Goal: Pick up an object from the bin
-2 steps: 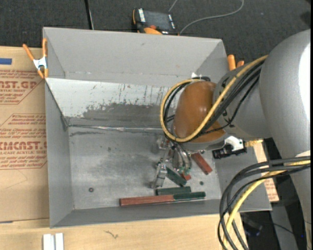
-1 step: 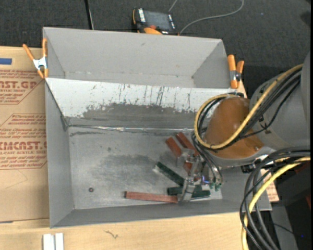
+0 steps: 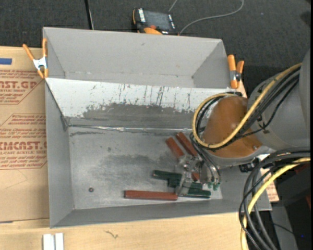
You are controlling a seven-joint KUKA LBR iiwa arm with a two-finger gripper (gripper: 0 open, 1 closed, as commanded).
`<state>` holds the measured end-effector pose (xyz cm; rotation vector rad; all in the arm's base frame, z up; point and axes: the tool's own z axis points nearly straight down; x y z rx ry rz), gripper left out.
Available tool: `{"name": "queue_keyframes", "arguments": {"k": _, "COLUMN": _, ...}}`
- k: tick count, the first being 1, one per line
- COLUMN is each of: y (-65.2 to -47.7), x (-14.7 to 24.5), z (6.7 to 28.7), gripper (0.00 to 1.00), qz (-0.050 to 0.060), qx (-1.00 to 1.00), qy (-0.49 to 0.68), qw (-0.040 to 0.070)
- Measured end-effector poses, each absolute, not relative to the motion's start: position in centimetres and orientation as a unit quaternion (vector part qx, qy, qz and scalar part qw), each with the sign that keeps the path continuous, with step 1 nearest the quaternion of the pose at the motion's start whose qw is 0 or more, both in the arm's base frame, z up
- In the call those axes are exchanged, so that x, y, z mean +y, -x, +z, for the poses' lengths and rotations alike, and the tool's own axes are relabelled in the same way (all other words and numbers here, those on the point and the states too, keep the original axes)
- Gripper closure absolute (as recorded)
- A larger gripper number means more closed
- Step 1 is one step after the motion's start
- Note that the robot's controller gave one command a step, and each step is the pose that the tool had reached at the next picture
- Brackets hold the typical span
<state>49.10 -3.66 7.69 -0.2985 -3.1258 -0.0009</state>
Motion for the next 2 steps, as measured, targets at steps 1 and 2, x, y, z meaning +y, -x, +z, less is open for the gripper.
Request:
{"name": "queue_keyframes", "arguments": {"k": 1, "y": -51.8, "x": -4.0, "z": 19.0, "gripper": 1.00, "qz": 0.000, "qx": -0.995, "qy": 0.097, "qw": -0.005}}
{"name": "queue_keyframes", "arguments": {"k": 2, "y": -56.8, "x": -4.6, "z": 28.8, "gripper": 1.00, "qz": 0.000, "qx": -0.995, "qy": 0.095, "qw": -0.006}}
